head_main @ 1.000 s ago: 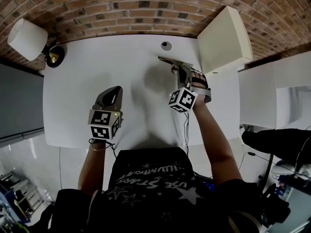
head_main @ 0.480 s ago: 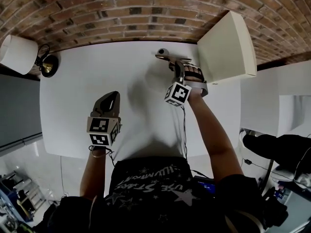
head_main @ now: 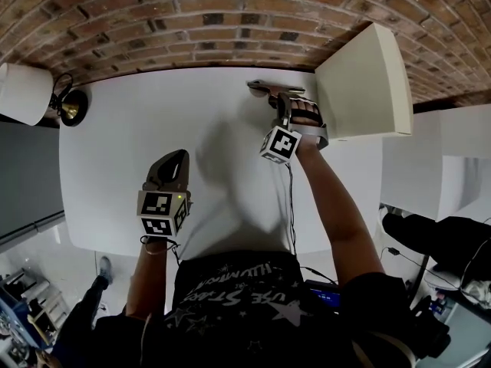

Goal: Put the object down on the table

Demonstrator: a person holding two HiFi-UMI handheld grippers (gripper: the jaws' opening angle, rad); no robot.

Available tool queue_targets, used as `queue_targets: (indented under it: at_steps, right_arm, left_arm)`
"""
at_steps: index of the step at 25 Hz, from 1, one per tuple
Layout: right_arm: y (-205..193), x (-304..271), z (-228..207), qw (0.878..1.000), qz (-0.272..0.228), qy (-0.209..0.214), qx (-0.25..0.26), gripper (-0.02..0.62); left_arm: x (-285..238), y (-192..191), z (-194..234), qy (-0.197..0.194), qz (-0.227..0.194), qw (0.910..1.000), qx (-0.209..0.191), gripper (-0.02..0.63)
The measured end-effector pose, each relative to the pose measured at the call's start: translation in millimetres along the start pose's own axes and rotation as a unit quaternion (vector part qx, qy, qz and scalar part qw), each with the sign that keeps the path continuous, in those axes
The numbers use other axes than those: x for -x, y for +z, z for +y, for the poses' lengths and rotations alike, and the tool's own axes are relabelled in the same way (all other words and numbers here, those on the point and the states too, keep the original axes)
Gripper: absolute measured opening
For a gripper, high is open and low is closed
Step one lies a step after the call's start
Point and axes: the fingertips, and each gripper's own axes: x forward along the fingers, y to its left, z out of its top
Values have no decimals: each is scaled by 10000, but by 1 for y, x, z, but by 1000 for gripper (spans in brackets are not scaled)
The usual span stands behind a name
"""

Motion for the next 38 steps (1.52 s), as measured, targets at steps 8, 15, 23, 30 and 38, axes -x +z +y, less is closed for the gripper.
queue_targets:
  at_steps: [8,15,23,30,38]
  right_arm:
    - [8,-7,8,10000,-45,7,8,17]
    - [15,-6,7,9998,-104,-116,-107,37]
    - [19,3,10,9996,-89,111,-248,128]
    - [20,26,9,9995,7,117,-280,166]
    - [41,79,-18,9982,-62,-286,-519,164]
  left_arm:
    - [0,-1,6,23,39,10000,4,21]
    - [5,-5,7,-10,42,10000,42,21]
    - [19,-2,13,-6,-102,9999,85,21]
    - [40,1,14,-19,-326,9994,90,21]
    - [81,12,15,-106,-668,9977,-91,21]
